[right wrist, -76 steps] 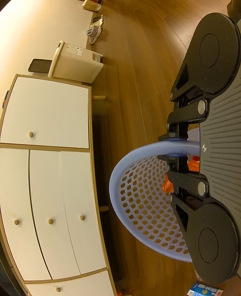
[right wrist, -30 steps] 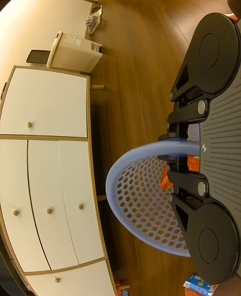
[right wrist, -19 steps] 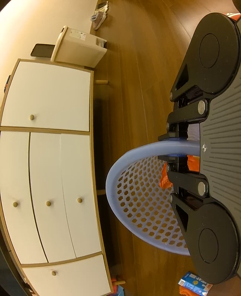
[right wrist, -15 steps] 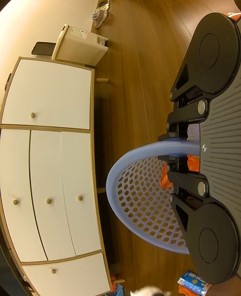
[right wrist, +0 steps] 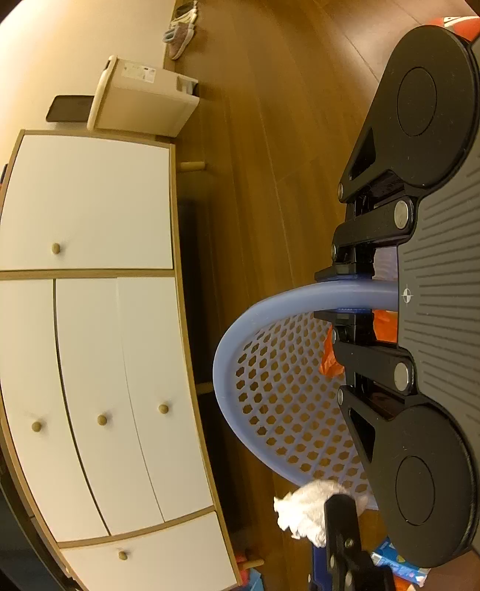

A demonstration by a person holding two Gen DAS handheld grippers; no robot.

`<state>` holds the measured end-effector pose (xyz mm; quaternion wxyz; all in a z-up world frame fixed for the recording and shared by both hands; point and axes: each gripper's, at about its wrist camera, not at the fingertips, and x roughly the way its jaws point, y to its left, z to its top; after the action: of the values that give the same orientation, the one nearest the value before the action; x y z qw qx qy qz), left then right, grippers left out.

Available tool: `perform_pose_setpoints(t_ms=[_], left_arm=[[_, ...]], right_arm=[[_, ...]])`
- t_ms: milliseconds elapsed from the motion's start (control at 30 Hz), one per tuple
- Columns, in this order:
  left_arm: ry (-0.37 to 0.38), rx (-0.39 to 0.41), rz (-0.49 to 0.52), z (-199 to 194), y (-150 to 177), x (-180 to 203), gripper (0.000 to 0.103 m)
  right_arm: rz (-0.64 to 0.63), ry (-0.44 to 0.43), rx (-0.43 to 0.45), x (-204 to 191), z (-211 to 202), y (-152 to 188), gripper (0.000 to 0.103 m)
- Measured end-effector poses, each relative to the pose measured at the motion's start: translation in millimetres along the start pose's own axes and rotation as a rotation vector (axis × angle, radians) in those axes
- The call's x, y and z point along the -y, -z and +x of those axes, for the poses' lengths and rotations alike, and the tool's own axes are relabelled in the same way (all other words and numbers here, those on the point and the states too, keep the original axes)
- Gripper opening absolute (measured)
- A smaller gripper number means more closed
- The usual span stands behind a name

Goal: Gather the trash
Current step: 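Carry the tissue with the left tool and release it into the wastebasket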

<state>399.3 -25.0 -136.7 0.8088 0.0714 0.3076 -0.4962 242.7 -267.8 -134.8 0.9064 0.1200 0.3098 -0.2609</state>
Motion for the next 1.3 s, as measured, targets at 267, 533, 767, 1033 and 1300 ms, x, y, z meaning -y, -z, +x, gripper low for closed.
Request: perform_pose_setpoints(t_ms=[267, 533, 767, 1033, 1300], left_arm=[[0.023, -0.021, 0.026, 0.7, 4.2, 4.6, 0.052], [-0.025, -0.033, -0.009, -17.8, 13.8, -19.5, 0.052], [-0.068, -0.032, -0.033, -32.8, 20.9, -38.1, 0.052], [-0.105, -0.02, -0.061, -42.9, 23.9, -50.7, 0.052], [-0.142, -0.03, -0.077, -51.4, 35.5, -61.7, 0.052]], right_arm=[[0.017, 0.003, -0.003, 2.1, -1.1, -0.9, 0.01], [0.018, 0.007, -0.003, 1.3, -0.9, -2.6, 0.01], [0.016, 0.008, -0.004, 1.7, -0.7, -2.7, 0.009], [0.014, 0.009, -0.004, 1.5, -0.3, -2.8, 0.009], [0.021, 0.014, -0.01, 4.0, 0.4, -2.7, 0.009]])
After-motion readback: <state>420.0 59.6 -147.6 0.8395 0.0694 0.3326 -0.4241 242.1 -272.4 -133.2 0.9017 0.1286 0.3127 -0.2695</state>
